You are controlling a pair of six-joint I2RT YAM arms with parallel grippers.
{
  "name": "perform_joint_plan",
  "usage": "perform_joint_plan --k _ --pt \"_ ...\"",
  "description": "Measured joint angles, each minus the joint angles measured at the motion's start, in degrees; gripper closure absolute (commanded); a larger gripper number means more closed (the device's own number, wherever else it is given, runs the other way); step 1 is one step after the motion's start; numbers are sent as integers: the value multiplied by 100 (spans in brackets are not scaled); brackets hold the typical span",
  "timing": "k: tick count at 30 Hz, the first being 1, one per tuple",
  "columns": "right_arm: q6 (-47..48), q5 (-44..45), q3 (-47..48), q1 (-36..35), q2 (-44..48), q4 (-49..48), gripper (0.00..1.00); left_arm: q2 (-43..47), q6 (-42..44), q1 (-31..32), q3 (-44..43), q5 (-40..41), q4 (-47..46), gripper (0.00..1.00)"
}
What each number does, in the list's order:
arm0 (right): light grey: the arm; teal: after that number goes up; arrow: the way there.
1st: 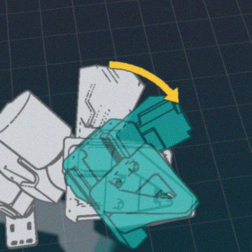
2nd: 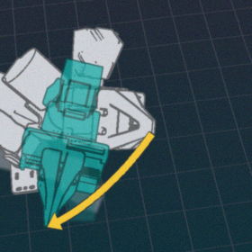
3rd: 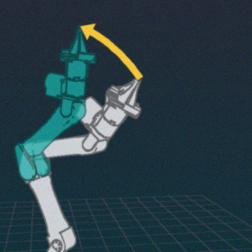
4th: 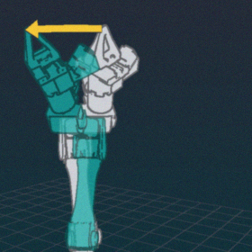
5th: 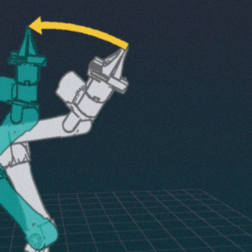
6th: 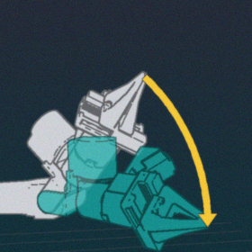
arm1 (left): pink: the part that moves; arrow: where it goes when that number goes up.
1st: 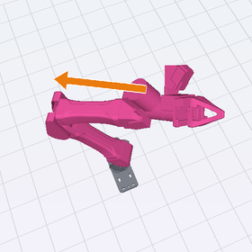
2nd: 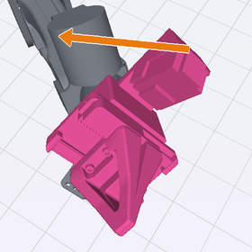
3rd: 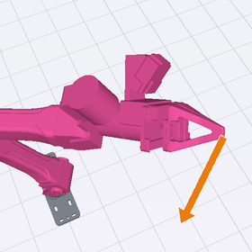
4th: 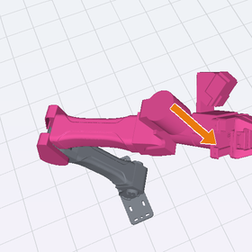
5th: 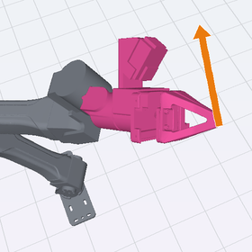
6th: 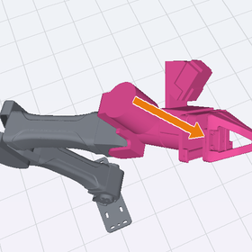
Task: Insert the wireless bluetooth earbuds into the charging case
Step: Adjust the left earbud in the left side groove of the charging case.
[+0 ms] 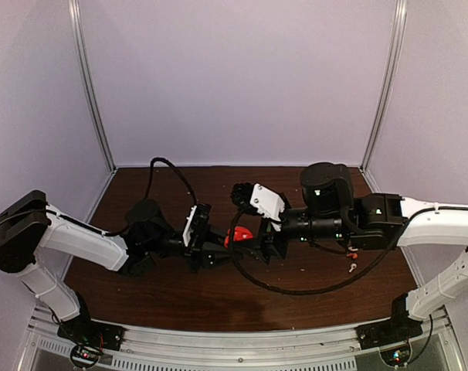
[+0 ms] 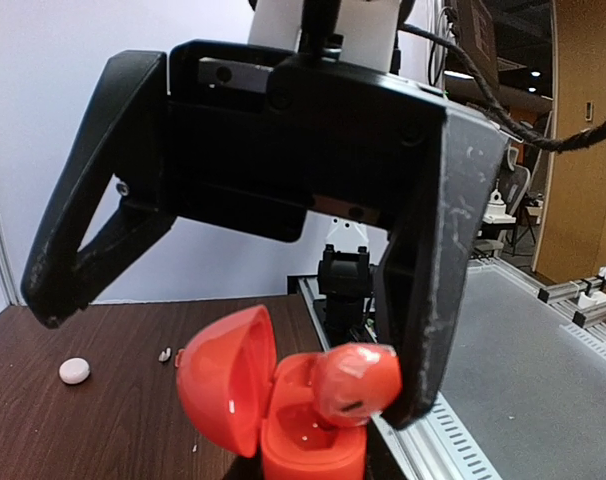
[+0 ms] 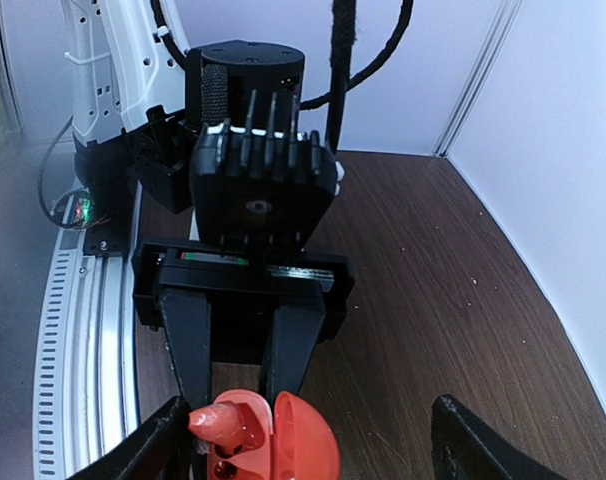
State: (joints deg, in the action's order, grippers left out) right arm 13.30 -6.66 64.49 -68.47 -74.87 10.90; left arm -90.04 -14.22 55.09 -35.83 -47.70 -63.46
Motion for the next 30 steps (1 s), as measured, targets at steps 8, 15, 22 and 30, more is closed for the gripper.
perform_joint_plan --k 8,15,22,30 --pt "-20 -13 -31 68 -85 -44 19 2 92 13 -31 20 90 100" --pt "-48 -109 -127 136 -103 -133 19 2 151 13 -31 63 168 100" --pt "-109 -396 -192 225 -105 -216 18 4 212 15 -31 107 197 100" --pt "-199 -1019 -221 243 131 -219 15 13 201 24 -15 306 151 100"
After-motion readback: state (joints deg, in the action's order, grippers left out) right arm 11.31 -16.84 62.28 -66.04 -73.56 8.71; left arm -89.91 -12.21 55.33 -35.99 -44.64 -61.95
